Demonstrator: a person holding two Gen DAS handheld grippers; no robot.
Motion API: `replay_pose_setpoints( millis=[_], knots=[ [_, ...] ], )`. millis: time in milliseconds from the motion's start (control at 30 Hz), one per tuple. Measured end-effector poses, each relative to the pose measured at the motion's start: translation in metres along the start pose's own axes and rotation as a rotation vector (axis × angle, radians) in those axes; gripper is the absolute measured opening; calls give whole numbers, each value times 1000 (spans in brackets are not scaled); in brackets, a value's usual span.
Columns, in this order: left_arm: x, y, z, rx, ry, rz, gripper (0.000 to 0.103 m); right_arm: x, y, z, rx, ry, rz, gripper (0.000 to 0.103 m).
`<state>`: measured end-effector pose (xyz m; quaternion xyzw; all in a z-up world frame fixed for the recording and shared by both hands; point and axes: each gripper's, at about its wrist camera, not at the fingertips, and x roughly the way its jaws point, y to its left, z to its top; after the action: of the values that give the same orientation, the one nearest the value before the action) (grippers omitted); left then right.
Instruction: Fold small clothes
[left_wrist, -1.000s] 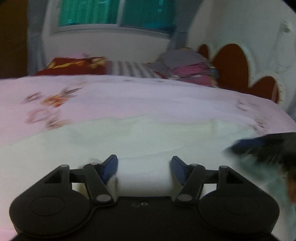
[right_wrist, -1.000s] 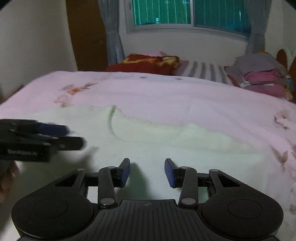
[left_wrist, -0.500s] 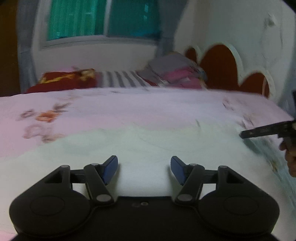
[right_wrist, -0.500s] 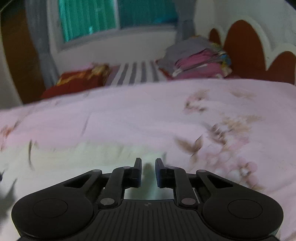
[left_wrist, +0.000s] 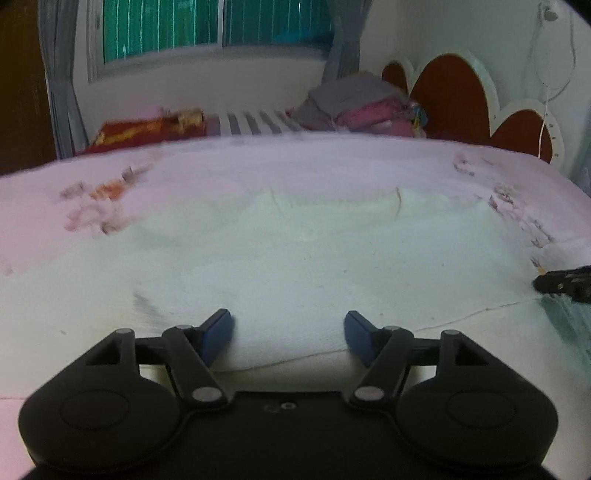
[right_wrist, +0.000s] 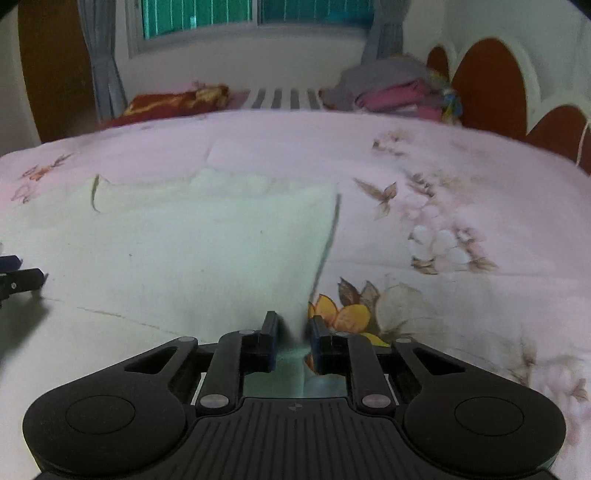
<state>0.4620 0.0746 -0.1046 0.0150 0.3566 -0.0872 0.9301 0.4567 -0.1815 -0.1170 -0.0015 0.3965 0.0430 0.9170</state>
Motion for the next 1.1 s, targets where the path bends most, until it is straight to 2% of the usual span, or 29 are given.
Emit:
replay_pose_setpoints(
  millis=[100, 133, 200, 267, 333, 400, 433, 467, 500, 567, 667, 733, 767, 800, 867, 900, 1000, 1100],
  knots=[
    [4, 9, -10, -47, 16, -28, 70, -21, 2, -1, 44, -62, 38, 16],
    [2, 11, -10, -63, 13, -31, 70, -20, 4, -4, 42, -55, 52, 16],
    [-2, 14, -8, -103, 17, -35, 70, -4, 12, -10, 3, 17, 19, 16],
    [-11, 23, -12, -153, -1, -40, 73, -9, 16, -7, 8, 21, 10, 16],
    [-21, 38, -20, -194, -20, -7, 73, -17, 15, -4, 60, 11, 48, 16],
    [-38, 61, -29, -243, -42, 25, 79, -25, 15, -6, 90, 6, 49, 17],
    [-47, 72, -33, -261, -52, 66, 86, -30, 17, -7, 92, -2, 46, 17],
    [-58, 87, -39, -280, -63, 112, 87, -35, 18, -10, 95, -14, 52, 19],
    [-68, 103, -45, -301, -69, 137, 86, -38, 19, -11, 102, -21, 60, 38],
    [-90, 140, -59, -367, -80, 207, 81, -47, 23, -14, 125, -45, 69, 64],
    [-122, 202, -85, -532, -100, 296, 75, -56, 37, -14, 119, -74, 105, 63],
    [-142, 245, -108, -701, -122, 339, 70, -57, 47, -12, 100, -91, 112, 54],
    [-149, 263, -118, -784, -143, 336, 57, -58, 52, -10, 88, -102, 115, 46],
    [-159, 284, -131, -890, -196, 300, 51, -57, 55, -8, 86, -104, 117, 44],
    [-166, 312, -148, -1042, -264, 254, 41, -54, 61, -3, 105, -108, 116, 43],
    [-168, 323, -155, -1105, -296, 237, 41, -54, 64, -1, 118, -108, 117, 43],
    [-167, 343, -163, -1202, -364, 213, 40, -49, 72, 6, 143, -95, 116, 43],
    [-163, 355, -161, -1221, -390, 220, 38, -48, 80, 10, 144, -88, 115, 43]
  ],
)
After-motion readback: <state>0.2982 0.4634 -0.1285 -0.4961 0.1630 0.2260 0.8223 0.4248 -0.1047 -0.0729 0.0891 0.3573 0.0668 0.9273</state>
